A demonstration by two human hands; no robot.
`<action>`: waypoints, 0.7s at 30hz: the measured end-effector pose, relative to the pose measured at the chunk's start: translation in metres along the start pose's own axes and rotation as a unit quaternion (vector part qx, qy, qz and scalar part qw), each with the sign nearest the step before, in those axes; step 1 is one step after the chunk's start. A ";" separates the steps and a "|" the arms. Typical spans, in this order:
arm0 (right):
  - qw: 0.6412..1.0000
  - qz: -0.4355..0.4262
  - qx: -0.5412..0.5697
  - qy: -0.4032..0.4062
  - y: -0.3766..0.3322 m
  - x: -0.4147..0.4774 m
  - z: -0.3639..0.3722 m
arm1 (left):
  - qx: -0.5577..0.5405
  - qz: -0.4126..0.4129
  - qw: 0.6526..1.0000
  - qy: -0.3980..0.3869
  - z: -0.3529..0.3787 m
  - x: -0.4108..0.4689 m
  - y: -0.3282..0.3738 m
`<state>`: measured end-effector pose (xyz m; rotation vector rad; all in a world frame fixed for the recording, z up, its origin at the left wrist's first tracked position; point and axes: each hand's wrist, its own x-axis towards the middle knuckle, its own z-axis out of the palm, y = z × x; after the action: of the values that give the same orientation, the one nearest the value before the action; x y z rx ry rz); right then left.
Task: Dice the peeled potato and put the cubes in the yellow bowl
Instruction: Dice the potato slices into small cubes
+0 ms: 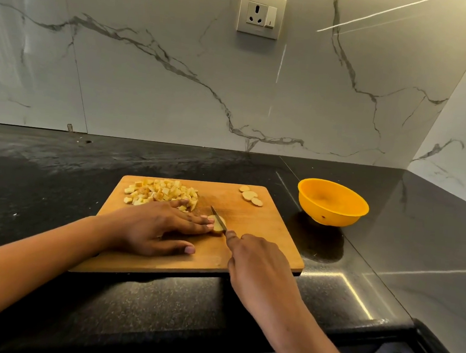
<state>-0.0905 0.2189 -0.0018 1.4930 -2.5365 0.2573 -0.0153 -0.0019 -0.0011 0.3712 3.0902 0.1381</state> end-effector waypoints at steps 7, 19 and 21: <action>1.000 -0.003 0.029 -0.001 0.001 -0.040 -0.016 | 0.002 -0.001 1.000 -0.006 0.000 0.000 0.000; 0.999 0.010 0.027 0.039 0.003 -0.030 -0.011 | -0.008 -0.016 0.998 0.061 0.003 -0.005 0.002; 0.998 0.022 0.035 0.048 0.003 -0.021 -0.007 | 0.007 -0.018 0.998 0.063 0.004 -0.005 0.002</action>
<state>-0.0825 0.2391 -0.0006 1.4128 -2.5112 0.4170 -0.0098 -0.0006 -0.0045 0.3205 3.2208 0.1449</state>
